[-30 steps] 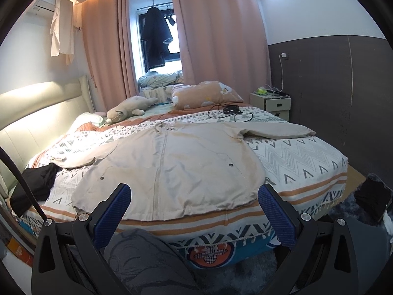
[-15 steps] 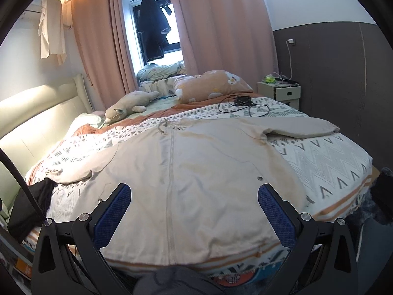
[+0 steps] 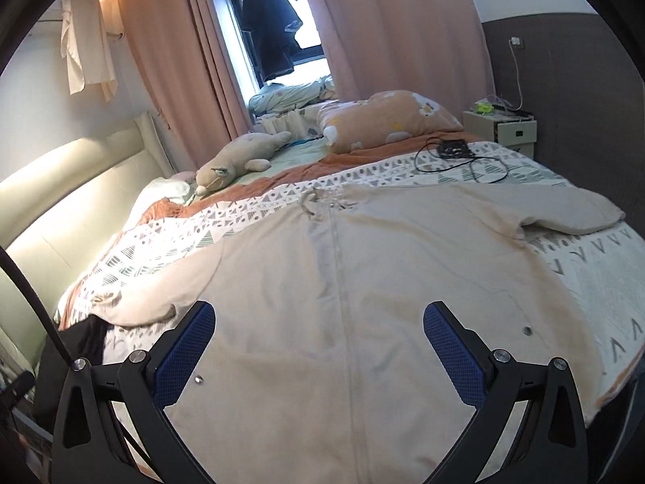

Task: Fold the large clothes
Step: 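Move both tools down toward the beige jacket's sleeves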

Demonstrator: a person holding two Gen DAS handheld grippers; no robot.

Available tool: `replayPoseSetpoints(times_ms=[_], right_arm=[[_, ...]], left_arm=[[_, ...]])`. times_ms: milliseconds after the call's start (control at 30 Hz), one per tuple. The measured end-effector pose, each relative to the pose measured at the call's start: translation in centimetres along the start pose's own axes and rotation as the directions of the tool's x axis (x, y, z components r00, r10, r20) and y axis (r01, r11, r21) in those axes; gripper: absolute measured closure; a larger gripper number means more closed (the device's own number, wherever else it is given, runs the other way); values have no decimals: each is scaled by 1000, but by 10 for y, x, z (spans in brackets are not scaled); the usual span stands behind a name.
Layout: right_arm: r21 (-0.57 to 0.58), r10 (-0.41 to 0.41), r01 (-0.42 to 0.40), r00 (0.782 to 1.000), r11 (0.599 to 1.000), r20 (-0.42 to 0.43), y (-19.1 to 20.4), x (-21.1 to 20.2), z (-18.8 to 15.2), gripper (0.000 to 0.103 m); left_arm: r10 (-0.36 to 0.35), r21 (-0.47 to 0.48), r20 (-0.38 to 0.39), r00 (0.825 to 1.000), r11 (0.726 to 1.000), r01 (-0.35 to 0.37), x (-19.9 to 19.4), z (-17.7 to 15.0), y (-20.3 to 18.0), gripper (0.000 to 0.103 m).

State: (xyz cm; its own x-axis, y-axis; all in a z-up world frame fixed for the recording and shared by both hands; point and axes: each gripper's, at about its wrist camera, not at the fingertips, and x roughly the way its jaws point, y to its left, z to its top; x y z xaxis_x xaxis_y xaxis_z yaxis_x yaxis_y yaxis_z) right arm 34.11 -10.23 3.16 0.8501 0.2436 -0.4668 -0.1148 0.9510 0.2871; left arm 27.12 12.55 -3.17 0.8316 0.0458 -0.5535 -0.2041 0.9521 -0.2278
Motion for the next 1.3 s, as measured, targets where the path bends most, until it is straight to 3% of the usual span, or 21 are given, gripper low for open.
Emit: replayPoseSetpoints(times_ms=[333, 600, 800, 933, 1000, 1200, 1300], right_arm=[[44, 98, -98, 995, 994, 10, 23, 83, 33, 0], [81, 164, -160, 985, 984, -46, 34, 166, 62, 0], [25, 265, -264, 962, 964, -70, 25, 212, 54, 0], [41, 262, -259, 948, 965, -181, 6, 244, 40, 8], [32, 213, -211, 956, 977, -203, -2, 254, 36, 14], [129, 202, -171, 937, 977, -285, -33, 281, 34, 21], [117, 196, -168, 936, 979, -293, -38, 288, 36, 29]], left_arm=[[107, -11, -34, 994, 994, -108, 49, 43, 38, 0], [184, -42, -33, 982, 982, -185, 79, 97, 74, 1], [216, -36, -73, 974, 975, -219, 124, 126, 96, 14], [249, -66, -163, 955, 963, -263, 167, 133, 123, 22], [272, -64, -201, 941, 955, -290, 185, 134, 135, 25], [330, -57, -280, 901, 932, -359, 237, 134, 167, 27], [344, -33, -342, 875, 926, -376, 265, 129, 181, 46]])
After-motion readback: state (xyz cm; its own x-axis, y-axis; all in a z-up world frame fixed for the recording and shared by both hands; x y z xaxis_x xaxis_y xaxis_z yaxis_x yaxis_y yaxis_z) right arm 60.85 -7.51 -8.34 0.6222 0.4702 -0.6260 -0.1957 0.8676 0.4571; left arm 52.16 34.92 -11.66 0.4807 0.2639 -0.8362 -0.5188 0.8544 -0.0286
